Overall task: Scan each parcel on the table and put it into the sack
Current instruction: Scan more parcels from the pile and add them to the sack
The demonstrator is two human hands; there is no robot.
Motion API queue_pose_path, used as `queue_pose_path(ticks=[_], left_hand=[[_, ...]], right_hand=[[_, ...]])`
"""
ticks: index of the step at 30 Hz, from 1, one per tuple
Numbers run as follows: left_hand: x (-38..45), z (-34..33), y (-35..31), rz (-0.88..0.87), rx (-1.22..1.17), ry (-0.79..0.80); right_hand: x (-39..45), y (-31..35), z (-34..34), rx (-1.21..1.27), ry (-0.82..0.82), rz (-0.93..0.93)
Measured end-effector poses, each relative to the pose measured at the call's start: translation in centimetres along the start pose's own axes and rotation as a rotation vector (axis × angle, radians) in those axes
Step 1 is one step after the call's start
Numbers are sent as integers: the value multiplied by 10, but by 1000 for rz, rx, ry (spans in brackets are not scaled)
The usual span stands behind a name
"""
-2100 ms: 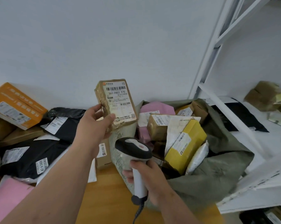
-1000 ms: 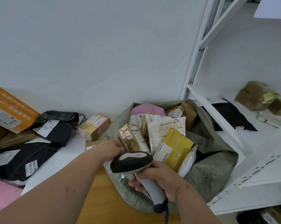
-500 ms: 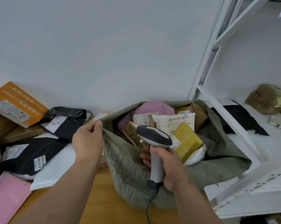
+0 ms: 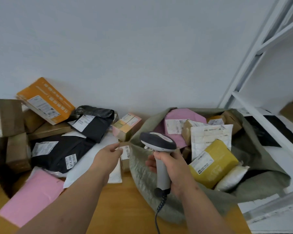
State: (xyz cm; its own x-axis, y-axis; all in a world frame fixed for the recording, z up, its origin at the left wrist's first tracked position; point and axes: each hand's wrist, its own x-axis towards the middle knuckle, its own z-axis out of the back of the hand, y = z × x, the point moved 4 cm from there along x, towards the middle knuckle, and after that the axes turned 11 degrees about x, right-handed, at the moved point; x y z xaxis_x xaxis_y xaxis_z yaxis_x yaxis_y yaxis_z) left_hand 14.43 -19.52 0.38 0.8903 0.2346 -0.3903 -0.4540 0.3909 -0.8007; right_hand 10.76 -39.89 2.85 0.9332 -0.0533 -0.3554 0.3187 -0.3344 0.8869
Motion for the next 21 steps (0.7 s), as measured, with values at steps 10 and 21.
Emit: queue_pose_path(ticks=[10,21], left_hand=[[14,123,69,73,53,-165],[37,196,132,173,39,-210]], right_hand=[[-4,-59,-114,-32,39,-77],[20,-117,-201,-94,6,-143]])
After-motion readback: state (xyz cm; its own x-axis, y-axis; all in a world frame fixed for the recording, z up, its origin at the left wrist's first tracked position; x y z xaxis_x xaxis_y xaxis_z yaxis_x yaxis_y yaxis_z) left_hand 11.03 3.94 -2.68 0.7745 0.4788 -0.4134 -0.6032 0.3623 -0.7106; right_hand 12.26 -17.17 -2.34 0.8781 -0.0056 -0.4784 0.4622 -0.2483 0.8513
